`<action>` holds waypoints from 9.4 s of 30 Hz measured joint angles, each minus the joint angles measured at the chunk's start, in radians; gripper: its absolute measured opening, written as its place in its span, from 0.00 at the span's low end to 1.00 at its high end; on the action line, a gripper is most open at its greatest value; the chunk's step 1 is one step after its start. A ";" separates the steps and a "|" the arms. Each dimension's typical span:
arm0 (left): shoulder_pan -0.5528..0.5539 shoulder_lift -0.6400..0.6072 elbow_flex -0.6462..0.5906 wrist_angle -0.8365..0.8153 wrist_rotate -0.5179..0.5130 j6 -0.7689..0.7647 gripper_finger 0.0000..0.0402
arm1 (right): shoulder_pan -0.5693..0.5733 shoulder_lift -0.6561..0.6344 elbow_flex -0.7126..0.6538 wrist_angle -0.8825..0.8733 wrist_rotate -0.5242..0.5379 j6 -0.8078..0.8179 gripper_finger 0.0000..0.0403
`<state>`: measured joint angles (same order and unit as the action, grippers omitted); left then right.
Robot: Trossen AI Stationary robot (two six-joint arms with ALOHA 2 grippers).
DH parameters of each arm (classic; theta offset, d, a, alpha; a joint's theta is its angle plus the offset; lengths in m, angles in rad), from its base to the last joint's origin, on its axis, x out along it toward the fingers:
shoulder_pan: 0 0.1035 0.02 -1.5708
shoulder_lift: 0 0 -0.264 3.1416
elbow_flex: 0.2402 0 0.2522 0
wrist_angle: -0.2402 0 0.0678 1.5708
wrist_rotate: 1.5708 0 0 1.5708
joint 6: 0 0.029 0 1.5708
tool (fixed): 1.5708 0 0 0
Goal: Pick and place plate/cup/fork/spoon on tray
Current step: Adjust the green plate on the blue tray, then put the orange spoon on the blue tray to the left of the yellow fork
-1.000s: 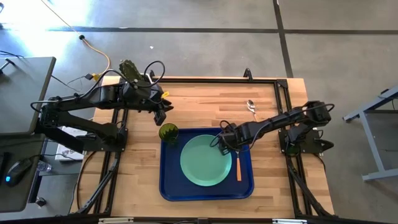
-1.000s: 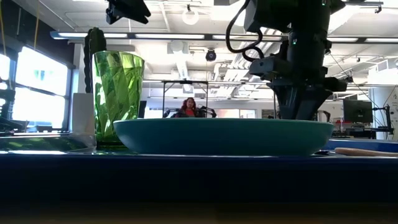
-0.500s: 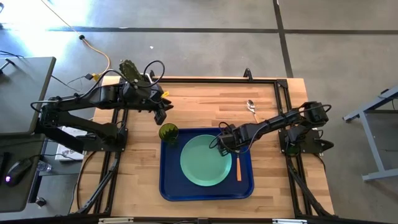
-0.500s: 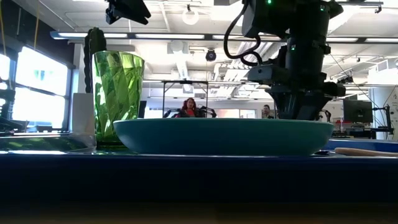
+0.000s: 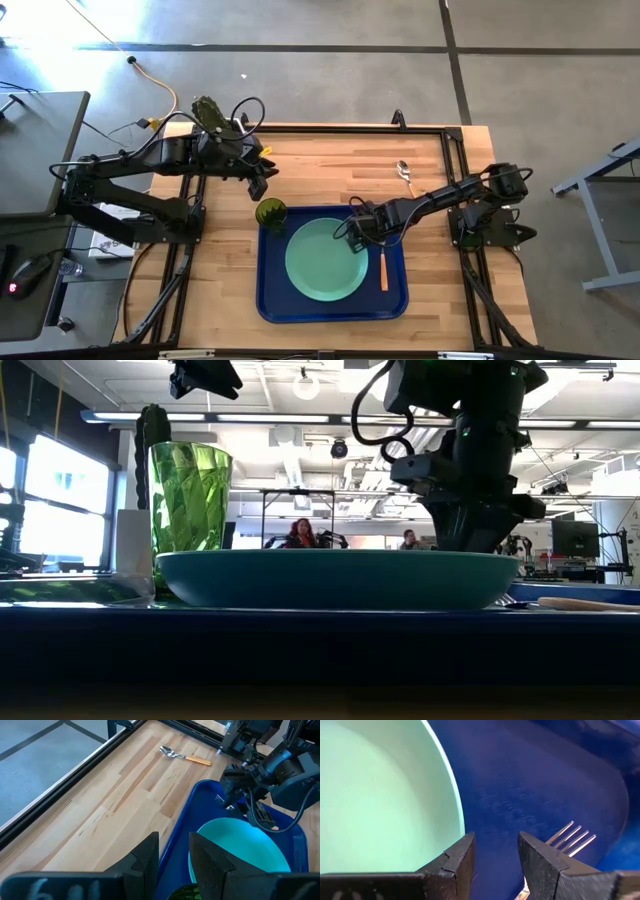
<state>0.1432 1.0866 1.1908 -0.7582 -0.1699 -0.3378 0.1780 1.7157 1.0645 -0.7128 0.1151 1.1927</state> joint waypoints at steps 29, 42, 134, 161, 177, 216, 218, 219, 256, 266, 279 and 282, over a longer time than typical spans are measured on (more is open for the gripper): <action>0.000 0.002 0.000 0.003 0.000 0.000 0.24 | 0.000 -0.056 0.000 -0.164 0.011 -0.017 0.35; 0.000 0.004 0.000 0.002 0.000 0.000 0.24 | -0.027 -0.164 0.000 -0.412 0.154 -0.127 0.35; 0.000 0.003 0.000 0.000 -0.001 0.001 0.24 | -0.820 -0.229 -0.389 -0.033 -0.121 -0.717 0.18; 0.000 0.003 0.000 0.000 -0.001 0.001 0.24 | -0.788 -0.330 -0.396 -0.045 -0.151 -0.557 0.07; 0.000 0.003 0.000 0.000 -0.001 0.002 0.24 | -0.593 -0.531 -0.393 -0.045 -0.149 -0.308 0.07; 0.000 0.003 0.000 0.000 0.003 0.107 0.24 | 0.113 -0.676 -0.392 0.577 0.388 0.399 0.07; 0.000 0.003 0.000 0.000 0.003 0.110 0.24 | 0.143 -0.676 -0.388 0.600 0.439 0.398 0.07; 0.000 0.003 0.000 0.000 0.003 0.117 0.24 | 0.155 -0.675 -0.380 0.593 0.460 0.397 0.07; 0.000 0.003 0.000 -0.004 0.003 0.132 0.24 | 0.214 -0.111 0.148 -0.188 0.033 0.769 0.07; 0.000 0.003 0.000 -0.003 0.003 0.132 0.24 | 0.264 -0.028 0.149 -0.182 -0.027 0.868 0.07; 0.000 0.003 0.000 -0.003 0.003 0.131 0.24 | 0.259 0.076 0.149 -0.147 -0.073 0.812 0.07; 0.000 0.003 0.000 -0.002 0.003 0.131 0.24 | 0.259 0.085 0.149 -0.139 -0.068 0.805 0.07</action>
<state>0.1432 1.0897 1.1908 -0.7605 -0.1669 -0.2070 0.4366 1.8010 1.2133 -0.8522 0.0468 1.9976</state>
